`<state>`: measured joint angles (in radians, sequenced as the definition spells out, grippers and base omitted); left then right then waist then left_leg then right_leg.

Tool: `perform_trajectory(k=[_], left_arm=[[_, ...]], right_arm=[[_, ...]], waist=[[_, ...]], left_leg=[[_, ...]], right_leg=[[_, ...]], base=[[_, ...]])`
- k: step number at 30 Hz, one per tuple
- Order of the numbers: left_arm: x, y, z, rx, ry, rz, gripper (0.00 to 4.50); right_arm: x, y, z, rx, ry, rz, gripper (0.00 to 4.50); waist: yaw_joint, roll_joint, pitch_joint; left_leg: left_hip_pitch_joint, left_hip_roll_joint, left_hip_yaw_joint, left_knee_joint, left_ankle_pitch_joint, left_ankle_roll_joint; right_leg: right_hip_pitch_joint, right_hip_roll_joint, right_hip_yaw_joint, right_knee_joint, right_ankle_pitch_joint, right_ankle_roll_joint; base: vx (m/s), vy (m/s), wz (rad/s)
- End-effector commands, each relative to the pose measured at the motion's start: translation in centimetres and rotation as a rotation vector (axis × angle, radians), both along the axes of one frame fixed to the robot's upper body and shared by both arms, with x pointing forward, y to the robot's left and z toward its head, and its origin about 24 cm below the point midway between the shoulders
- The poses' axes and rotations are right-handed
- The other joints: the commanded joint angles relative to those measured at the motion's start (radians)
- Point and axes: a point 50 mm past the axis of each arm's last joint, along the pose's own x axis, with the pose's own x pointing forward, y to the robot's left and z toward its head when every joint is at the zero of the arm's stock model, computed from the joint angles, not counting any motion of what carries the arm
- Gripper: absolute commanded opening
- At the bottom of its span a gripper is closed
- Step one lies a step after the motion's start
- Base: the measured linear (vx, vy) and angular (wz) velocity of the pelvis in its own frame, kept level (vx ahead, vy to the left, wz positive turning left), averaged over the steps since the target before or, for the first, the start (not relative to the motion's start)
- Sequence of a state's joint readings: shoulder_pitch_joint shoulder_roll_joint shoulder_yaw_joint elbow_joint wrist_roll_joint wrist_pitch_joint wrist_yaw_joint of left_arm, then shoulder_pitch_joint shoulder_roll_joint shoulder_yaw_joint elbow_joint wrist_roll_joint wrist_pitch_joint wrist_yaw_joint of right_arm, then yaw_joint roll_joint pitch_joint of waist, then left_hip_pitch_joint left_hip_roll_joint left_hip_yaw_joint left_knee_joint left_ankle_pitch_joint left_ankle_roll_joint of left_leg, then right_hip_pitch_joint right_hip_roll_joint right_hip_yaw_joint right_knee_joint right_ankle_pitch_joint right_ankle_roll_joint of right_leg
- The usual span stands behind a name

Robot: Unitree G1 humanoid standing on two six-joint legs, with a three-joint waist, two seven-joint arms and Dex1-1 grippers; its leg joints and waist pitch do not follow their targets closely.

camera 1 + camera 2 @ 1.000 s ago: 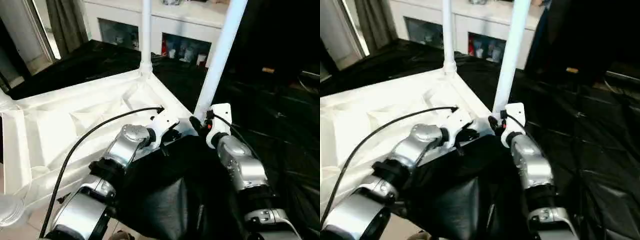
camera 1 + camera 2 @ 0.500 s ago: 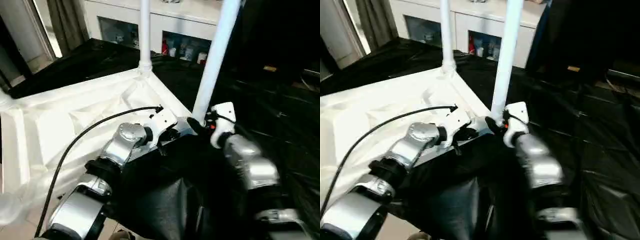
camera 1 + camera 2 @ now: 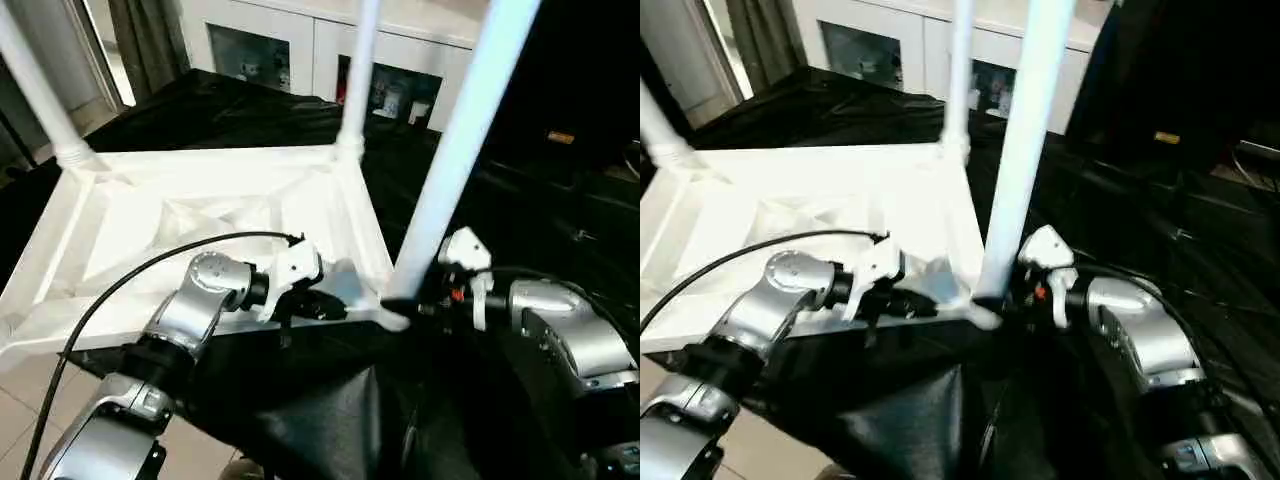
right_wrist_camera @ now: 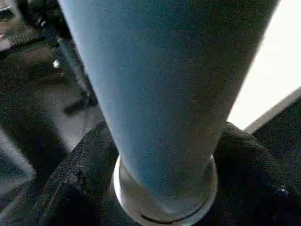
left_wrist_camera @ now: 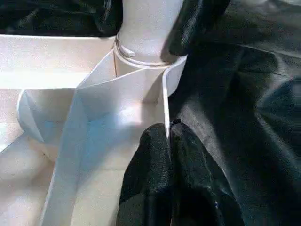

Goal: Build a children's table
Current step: Rotate leg to tighten

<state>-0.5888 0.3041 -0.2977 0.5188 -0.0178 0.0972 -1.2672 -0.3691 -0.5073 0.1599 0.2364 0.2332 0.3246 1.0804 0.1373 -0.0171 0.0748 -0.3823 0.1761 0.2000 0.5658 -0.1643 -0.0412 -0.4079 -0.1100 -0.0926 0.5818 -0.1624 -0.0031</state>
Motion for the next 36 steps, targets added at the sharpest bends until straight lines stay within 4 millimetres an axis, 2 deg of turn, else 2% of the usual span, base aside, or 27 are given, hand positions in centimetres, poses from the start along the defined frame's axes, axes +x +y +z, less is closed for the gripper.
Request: perform_trajectory(k=[1, 5, 6, 14, 17, 19, 20, 21, 22, 23, 25, 26, 28, 29, 30, 31, 32, 34, 36], left_arm=[[-0.3, -0.5, 0.8, -0.078, -0.006, -0.044, 0.0], [-0.5, -0.3, 0.9, -0.079, 0.003, -0.045, 0.0], [-0.5, -0.3, 0.9, -0.079, 0.003, -0.045, 0.0], [-0.5, -0.2, 1.0, -0.08, 0.005, -0.037, 0.0], [0.0, -0.1, 0.9, -0.063, -0.022, 0.024, 0.0], [1.4, 0.0, 0.5, -0.024, -0.061, 0.186, 0.0], [2.1, 0.0, 0.4, -0.01, -0.074, 0.257, 0.0], [2.9, 0.1, 0.3, 0.011, -0.083, 0.358, 0.0], [3.7, 0.0, 0.2, 0.026, -0.092, 0.45, 0.0], [4.3, 0.0, 0.1, 0.04, -0.094, 0.545, 0.0], [5.3, -0.8, 0.2, 0.04, -0.101, 0.666, 0.0], [5.4, -1.1, 0.3, 0.043, -0.105, 0.681, 0.0], [5.6, -1.9, 0.3, 0.054, -0.123, 0.686, 0.0], [5.7, -2.4, 0.3, 0.056, -0.129, 0.68, 0.0], [5.6, -3.5, 0.4, 0.053, -0.145, 0.649, 0.0], [5.6, -3.8, 0.4, 0.051, -0.148, 0.64, 0.0], [5.6, -4.3, 0.5, 0.048, -0.153, 0.62, 0.0], [5.5, -4.7, 0.5, 0.048, -0.159, 0.602, 0.0], [5.5, -5.0, 0.5, 0.049, -0.17, 0.577, 0.0]], right_arm=[[-0.2, -0.2, 0.2, -0.003, 0.009, 0.026, 2.83], [-0.3, -0.1, 0.3, 0.007, 0.031, 0.049, 2.67], [-0.3, -0.1, 0.2, 0.006, 0.033, 0.052, 2.45], [-0.4, 0.1, 0.1, 0.01, 0.045, 0.066, 2.22], [-0.3, 0.4, -0.3, 0.024, 0.042, 0.022, 2.17], [0.6, 0.5, -1.2, 0.003, 0.019, -0.112, 2.16], [0.9, 0.5, -1.6, -0.009, 0.01, -0.177, 2.14], [1.5, 0.5, -2.2, -0.016, 0.005, -0.291, 2.12], [2.0, 0.6, -2.8, -0.011, 0.014, -0.409, 2.1], [2.3, 0.8, -3.4, -0.003, 0.033, -0.5, 2.1], [2.6, 1.2, -4.7, -0.003, 0.071, -0.713, 2.06], [2.7, 1.3, -5.0, -0.008, 0.079, -0.756, 2.04], [2.8, 1.9, -5.4, -0.008, 0.083, -0.85, 2.04], [2.8, 2.3, -5.4, -0.002, 0.081, -0.865, 2.04], [2.8, 3.5, -5.3, 0.018, 0.066, -0.881, 2.02], [2.9, 3.8, -5.3, 0.024, 0.062, -0.882, 2.02], [2.9, 4.3, -5.1, 0.037, 0.049, -0.87, 2.02], [2.9, 4.8, -4.8, 0.05, 0.036, -0.845, 2.02], [3.0, 5.4, -4.0, 0.096, -0.015, -0.808, 2.02]], waist=[[0.0, -0.013, -0.062], [0.002, -0.019, -0.062], [0.002, -0.018, -0.062], [0.002, -0.019, -0.066], [0.001, -0.019, -0.067], [-0.001, -0.018, -0.066], [-0.003, -0.017, -0.065], [-0.007, -0.019, -0.064], [-0.007, -0.017, -0.066], [-0.01, -0.017, -0.063], [-0.011, -0.016, -0.065], [-0.011, -0.015, -0.064], [-0.011, -0.011, -0.065], [-0.012, -0.004, -0.063], [-0.012, -0.005, -0.063], [-0.012, -0.007, -0.063], [-0.011, -0.002, -0.062], [-0.01, -0.003, -0.063], [-0.009, 0.0, -0.063]], left_leg=[[0.023, 0.067, -0.022, -0.063, -0.223, 0.075], [0.02, 0.066, -0.024, -0.063, -0.215, 0.067], [0.02, 0.065, -0.023, -0.063, -0.212, 0.067], [0.019, 0.064, -0.024, -0.06, -0.194, 0.072], [0.018, 0.063, -0.024, -0.059, -0.195, 0.069], [0.018, 0.062, -0.025, -0.059, -0.206, 0.06], [0.021, 0.059, -0.025, -0.059, -0.221, 0.044], [0.021, 0.056, -0.027, -0.062, -0.236, 0.021], [0.024, 0.056, -0.029, -0.063, -0.25, 0.011], [0.028, 0.057, -0.028, -0.063, -0.272, -0.005], [0.029, 0.054, -0.031, -0.063, -0.291, -0.018], [0.033, 0.054, -0.031, -0.065, -0.303, -0.021], [0.028, 0.054, -0.035, -0.068, -0.312, -0.023], [0.031, 0.056, -0.036, -0.071, -0.329, -0.028], [0.035, 0.054, -0.034, -0.071, -0.355, -0.033], [0.037, 0.053, -0.035, -0.072, -0.362, -0.035], [0.034, 0.055, -0.038, -0.075, -0.369, -0.037], [0.033, 0.057, -0.04, -0.079, -0.384, -0.038], [0.033, 0.058, -0.04, -0.081, -0.381, -0.037]], right_leg=[[0.046, -0.064, 0.054, -0.056, -0.233, -0.24], [0.048, -0.063, 0.055, -0.054, -0.24, -0.226], [0.047, -0.064, 0.055, -0.055, -0.242, -0.224], [0.048, -0.063, 0.054, -0.051, -0.22, -0.226], [0.047, -0.063, 0.054, -0.051, -0.217, -0.227], [0.045, -0.064, 0.055, -0.054, -0.24, -0.22], [0.042, -0.063, 0.054, -0.058, -0.273, -0.214], [0.041, -0.062, 0.053, -0.062, -0.312, -0.202], [0.042, -0.064, 0.052, -0.063, -0.331, -0.195], [0.036, -0.065, 0.054, -0.067, -0.363, -0.188], [0.036, -0.067, 0.053, -0.073, -0.397, -0.175], [0.032, -0.066, 0.053, -0.081, -0.417, -0.163], [0.037, -0.066, 0.051, -0.082, -0.426, -0.141], [0.033, -0.065, 0.051, -0.084, -0.419, -0.135], [0.029, -0.063, 0.052, -0.09, -0.429, -0.126], [0.028, -0.063, 0.052, -0.091, -0.432, -0.124], [0.033, -0.065, 0.051, -0.089, -0.428, -0.121], [0.036, -0.064, 0.05, -0.089, -0.418, -0.115], [0.037, -0.065, 0.051, -0.088, -0.384, -0.118]], base=[[0.0, 0.0, 0.0], [0.0, 0.0, 0.0], [0.0, 0.0, 0.0], [0.0, 0.0, 0.0], [0.0, 0.0, 0.0], [0.0, 0.0, 0.0], [0.0, 0.0, 0.0], [0.0, 0.0, 0.0], [0.0, 0.0, 0.0], [0.0, 0.0, 0.0], [0.0, 0.0, 0.0], [0.0, 0.0, 0.0], [0.0, 0.0, 0.0], [0.0, 0.0, 0.0], [0.0, 0.0, 0.0], [0.0, 0.0, 0.0], [0.0, 0.0, 0.0], [0.0, 0.0, 0.0], [0.0, 0.0, 0.0]])
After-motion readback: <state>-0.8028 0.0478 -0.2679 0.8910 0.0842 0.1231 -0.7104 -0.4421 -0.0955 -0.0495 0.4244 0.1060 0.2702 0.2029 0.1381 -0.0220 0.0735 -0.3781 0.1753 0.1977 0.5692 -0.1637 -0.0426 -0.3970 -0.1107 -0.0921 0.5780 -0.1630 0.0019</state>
